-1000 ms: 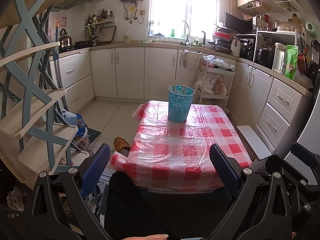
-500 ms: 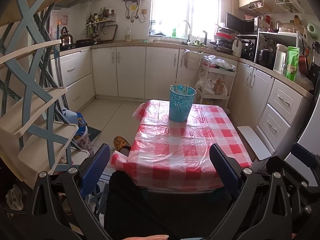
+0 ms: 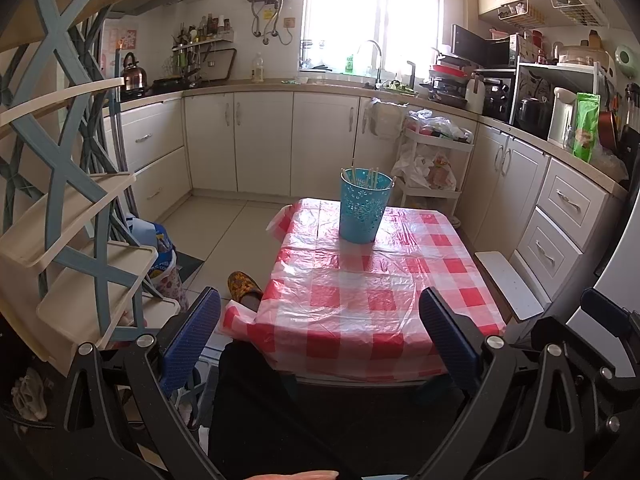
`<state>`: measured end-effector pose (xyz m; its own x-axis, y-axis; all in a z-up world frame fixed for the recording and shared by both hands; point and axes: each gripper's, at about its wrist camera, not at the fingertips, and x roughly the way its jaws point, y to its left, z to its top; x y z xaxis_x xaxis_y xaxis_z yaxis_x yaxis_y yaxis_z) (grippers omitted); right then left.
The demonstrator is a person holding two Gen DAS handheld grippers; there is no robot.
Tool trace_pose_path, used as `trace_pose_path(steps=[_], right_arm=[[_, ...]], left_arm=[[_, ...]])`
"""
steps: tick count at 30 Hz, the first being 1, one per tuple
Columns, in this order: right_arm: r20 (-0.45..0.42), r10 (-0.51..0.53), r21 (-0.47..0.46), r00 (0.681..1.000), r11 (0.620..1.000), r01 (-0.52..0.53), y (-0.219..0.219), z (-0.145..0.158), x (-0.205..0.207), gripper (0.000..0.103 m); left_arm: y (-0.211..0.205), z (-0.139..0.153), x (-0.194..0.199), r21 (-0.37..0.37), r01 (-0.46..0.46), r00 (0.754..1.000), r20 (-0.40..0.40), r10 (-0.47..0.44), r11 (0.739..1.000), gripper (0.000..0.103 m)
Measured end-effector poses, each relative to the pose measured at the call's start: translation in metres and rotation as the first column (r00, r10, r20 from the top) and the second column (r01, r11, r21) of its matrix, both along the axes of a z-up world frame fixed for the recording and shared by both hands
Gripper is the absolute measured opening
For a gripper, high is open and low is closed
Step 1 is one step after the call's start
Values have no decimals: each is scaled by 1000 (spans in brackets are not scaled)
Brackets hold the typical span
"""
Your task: Organize utensils
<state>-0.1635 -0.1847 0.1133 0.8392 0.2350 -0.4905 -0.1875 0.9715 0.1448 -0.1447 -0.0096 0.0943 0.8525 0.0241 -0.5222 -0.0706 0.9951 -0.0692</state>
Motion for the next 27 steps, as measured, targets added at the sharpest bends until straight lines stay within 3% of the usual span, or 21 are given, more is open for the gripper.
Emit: trace_pose_path(steps=[10, 14, 16, 19, 21, 27], right_arm=[[-7, 3, -1, 1000, 1000, -3, 2, -4, -1, 96], [-13, 1, 6, 1000, 1000, -1, 3, -10, -2, 96], [10, -3, 14, 1000, 1000, 2, 1, -9, -5, 96], [44, -13, -4, 999, 1000, 14, 1, -5, -9, 96], [46, -7, -10, 999, 1000, 8, 1, -4, -9, 96], [53, -8, -12, 999, 1000, 9, -3, -3, -9, 96]], left_arm=[[1, -8, 3, -22, 11, 1000, -24, -11, 1000, 95], [8, -21, 15, -121, 83, 991, -90, -95, 989, 95], [6, -24, 14, -101, 86, 991, -89, -95, 991, 95], [-6, -18, 2, -2, 46, 999, -14, -46, 999, 95], [-8, -13, -2, 26, 13, 1000, 19, -13, 1000, 95], [-1, -11, 4, -9, -11, 1000, -13, 11, 1000, 95]])
